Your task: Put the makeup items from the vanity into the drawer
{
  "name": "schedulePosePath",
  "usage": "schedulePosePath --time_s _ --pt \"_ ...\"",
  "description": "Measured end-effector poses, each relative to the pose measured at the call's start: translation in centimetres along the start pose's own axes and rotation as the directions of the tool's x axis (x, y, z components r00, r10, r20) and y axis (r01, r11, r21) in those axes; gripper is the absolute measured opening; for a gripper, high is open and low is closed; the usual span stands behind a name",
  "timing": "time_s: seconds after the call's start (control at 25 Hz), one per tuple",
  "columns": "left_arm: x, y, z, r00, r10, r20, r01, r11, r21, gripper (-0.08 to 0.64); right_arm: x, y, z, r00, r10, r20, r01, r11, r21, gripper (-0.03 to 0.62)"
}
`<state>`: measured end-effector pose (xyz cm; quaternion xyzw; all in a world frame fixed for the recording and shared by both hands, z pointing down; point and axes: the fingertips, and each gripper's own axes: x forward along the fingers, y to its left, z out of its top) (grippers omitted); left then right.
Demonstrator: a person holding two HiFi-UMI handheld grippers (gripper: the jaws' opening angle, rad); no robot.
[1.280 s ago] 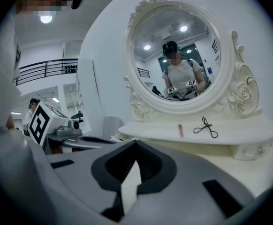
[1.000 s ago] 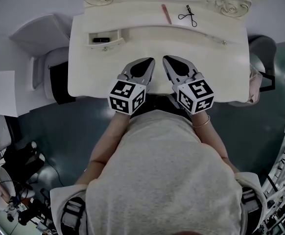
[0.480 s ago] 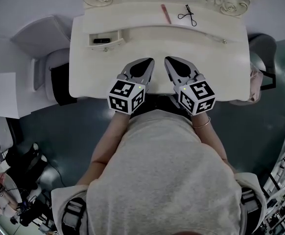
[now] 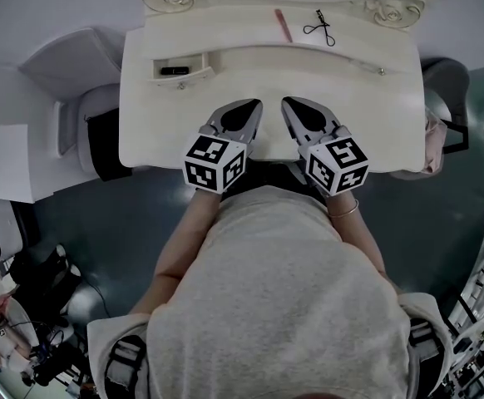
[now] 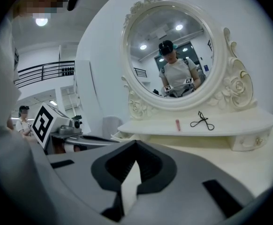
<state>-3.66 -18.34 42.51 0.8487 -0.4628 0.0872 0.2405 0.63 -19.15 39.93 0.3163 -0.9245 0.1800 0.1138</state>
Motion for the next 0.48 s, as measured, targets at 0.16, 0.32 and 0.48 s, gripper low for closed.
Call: schedulePosePath --time_s 0.16,0.32,0.48 --pt "0.1 0.05 0.13 1.0 -0.006 0.0 0.006 1.0 0.001 0.009 0.21 0.11 -0.15 1.0 0.009 -0.007 -0.009 1.0 -0.004 0.008" --pt "0.09 0.03 0.29 1.0 -0.014 -0.002 0.014 1.0 0.0 0.009 0.44 0.52 -0.08 1.0 0.021 -0.009 -0.021 1.0 -0.015 0.008" --pt "0.0 0.11 0.47 1.0 -0.02 -0.002 0.02 1.0 0.001 0.009 0.52 0.55 0.18 1.0 0.015 -0.005 -0.015 1.0 -0.022 0.008"
